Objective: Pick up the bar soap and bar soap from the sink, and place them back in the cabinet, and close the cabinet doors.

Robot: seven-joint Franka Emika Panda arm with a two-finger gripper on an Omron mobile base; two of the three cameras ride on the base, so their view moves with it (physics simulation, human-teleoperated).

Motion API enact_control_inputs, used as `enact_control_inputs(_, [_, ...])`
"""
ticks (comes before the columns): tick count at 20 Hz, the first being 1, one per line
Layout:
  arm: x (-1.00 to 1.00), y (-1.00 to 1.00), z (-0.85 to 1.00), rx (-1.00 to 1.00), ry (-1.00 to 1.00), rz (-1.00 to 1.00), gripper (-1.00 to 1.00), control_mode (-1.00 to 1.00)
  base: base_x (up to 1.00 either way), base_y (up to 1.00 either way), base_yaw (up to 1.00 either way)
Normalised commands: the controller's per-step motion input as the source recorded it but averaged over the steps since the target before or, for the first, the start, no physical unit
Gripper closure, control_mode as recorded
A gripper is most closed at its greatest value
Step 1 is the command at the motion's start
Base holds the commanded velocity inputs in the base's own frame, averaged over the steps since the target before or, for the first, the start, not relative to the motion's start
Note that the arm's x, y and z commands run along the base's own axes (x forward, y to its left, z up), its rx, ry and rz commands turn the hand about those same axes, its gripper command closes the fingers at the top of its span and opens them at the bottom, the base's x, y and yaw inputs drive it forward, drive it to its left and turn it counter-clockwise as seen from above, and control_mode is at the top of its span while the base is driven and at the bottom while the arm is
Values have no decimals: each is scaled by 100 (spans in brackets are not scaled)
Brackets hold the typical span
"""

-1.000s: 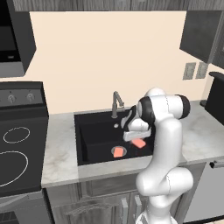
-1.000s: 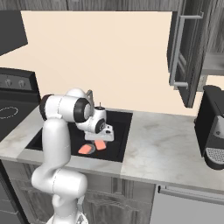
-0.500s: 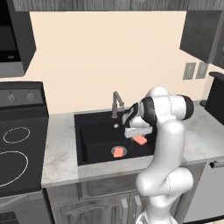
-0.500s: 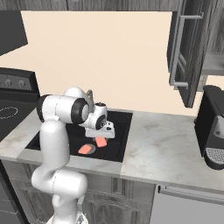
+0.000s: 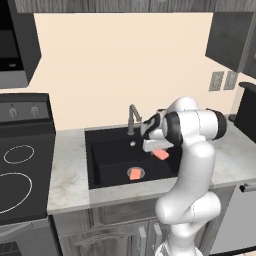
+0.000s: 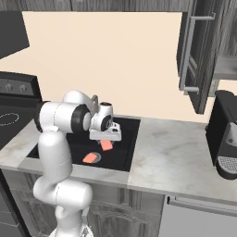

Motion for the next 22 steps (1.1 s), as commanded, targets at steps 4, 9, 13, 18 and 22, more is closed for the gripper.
enact_control_inputs(4, [0,0,30,0,0,0,100,-100,0,0,0])
enact_control_inputs(9, [0,-1,33,0,0,-1,100,-100,0,0,0])
enact_control_inputs(13, [-6,0,35,0,0,-1,100,-100,0,0,0])
enact_control_inputs(18, [-15,0,44,0,0,-4,100,-100,0,0,0])
enact_control_inputs(22, [-23,0,42,0,0,-6,100,-100,0,0,0])
